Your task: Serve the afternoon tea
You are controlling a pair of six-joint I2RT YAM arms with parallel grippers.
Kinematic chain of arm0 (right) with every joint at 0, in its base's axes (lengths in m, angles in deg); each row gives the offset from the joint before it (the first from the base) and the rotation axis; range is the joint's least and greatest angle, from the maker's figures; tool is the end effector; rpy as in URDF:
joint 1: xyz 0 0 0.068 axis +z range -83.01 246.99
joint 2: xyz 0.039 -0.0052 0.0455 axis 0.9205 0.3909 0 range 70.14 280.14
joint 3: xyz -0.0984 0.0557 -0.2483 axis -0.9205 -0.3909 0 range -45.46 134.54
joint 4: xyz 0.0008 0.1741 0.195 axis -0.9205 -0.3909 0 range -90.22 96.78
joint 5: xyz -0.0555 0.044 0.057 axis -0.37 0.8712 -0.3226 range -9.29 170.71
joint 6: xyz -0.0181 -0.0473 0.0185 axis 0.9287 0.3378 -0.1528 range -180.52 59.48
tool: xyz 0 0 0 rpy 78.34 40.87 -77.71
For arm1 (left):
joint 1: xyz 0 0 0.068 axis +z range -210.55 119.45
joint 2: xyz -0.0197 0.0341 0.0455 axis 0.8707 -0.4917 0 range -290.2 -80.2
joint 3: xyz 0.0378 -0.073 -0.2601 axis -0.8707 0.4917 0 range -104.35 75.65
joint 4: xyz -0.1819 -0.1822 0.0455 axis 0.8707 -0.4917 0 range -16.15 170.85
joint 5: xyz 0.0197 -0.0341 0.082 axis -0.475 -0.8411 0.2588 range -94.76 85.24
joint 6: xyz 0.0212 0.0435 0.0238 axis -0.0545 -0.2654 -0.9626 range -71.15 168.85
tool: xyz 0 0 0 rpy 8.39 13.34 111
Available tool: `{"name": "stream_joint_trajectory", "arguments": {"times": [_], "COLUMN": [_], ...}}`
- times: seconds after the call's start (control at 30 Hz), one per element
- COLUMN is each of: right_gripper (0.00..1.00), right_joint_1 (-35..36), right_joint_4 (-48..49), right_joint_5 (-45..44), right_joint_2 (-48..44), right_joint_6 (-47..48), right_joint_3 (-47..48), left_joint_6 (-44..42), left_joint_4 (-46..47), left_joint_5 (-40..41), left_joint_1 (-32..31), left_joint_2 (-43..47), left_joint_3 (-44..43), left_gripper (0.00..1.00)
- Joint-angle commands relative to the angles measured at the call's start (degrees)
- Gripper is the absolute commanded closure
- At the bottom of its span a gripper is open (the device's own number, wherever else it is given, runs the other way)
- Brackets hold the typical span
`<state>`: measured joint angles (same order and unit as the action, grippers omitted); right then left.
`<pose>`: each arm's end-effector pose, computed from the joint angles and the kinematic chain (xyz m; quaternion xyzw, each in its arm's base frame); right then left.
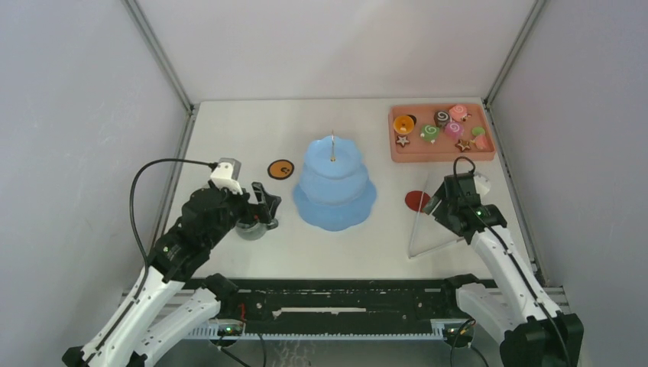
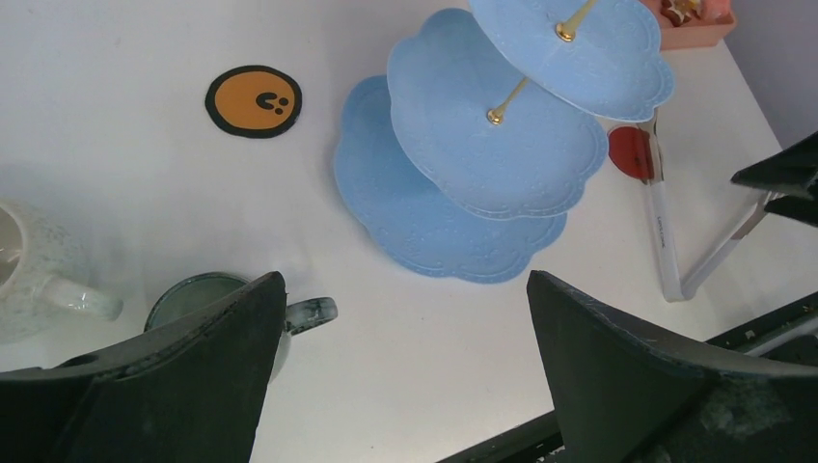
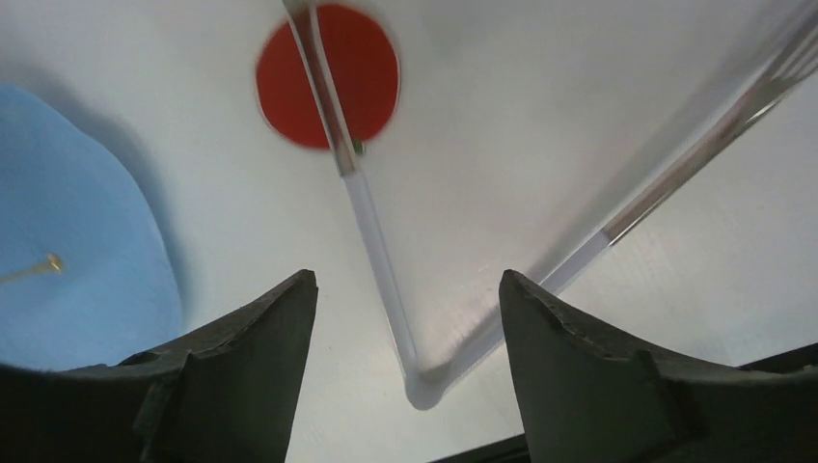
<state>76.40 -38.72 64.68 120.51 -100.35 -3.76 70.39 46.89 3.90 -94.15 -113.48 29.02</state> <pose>0.1656 0.0174 0.2515 0.2886 0.8979 0.0063 0.3322 0.1080 -0.0654 0.3349 0.0433 0.8198 -0.2077 0.5319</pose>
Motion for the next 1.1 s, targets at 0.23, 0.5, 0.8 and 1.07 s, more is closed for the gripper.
{"name": "stream_joint_trajectory", "arguments": {"times": [0.23, 0.5, 0.8, 1.07], "right_gripper": [0.4, 0.77, 1.0, 1.0], "right_joint_1": [4.92, 5.02, 6.47, 8.75], "right_joint_4": [14.16, 17.6, 16.28, 14.45], "right_joint_5": [8.73, 8.53, 5.7, 6.76], "right_joint_2": [17.47, 25.24, 24.36, 30.25], "right_joint_6": [1.31, 5.01, 14.6, 24.49], "right_joint_3": [-1.52, 0.03, 3.57, 9.79], "left_joint_6": [-0.33, -0.37, -0.44, -0.62], "left_joint_4": [2.75, 2.33, 2.68, 2.88], "left_joint_5": [1.89, 3.26, 3.8, 3.57], "left_joint_1": [-0.67, -0.67, -0.68, -0.68], "left_joint_2": [-2.14, -2.03, -2.98, -4.46], "left_joint_3": [0.52, 0.73, 1.19, 0.87], "left_gripper": [0.0, 0.0, 0.0, 0.0]}}
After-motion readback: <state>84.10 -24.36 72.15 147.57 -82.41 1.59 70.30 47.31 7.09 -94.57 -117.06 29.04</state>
